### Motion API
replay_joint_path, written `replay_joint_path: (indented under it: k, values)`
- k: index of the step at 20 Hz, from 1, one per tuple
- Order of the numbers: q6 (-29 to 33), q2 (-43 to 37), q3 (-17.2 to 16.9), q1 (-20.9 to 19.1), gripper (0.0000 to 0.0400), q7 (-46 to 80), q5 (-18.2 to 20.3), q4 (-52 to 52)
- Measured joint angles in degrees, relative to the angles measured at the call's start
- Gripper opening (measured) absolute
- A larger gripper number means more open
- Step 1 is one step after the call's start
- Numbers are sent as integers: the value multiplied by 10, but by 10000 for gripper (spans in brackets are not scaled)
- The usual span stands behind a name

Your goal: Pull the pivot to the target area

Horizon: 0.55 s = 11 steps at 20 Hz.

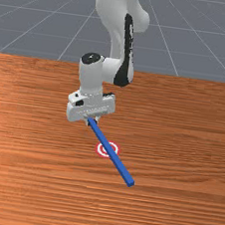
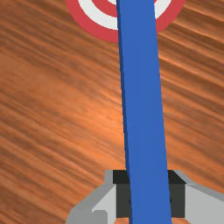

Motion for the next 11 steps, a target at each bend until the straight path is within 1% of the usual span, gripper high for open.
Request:
replay_joint_path:
  k: [1, 2, 3, 4, 6, 8, 9, 10, 11]
  values:
    - [9, -5, -6, 8, 103, 30, 15, -12]
    - [10, -9, 7, -8, 97, -17, -1, -20]
    - [10, -8, 1, -5, 100, 3, 8, -19]
    - [20, -13, -4, 1, 102, 36, 27, -30]
    - [12, -12, 7, -23, 96, -25, 4, -27]
    - [15, -16, 12, -32, 95, -47, -3, -34]
    - [35, -16, 30, -50, 95, -75, -1, -41]
    - [11, -16, 21, -44, 95, -90, -21, -33]
    - [10, -16, 23, -44, 97, -99, -25, -33]
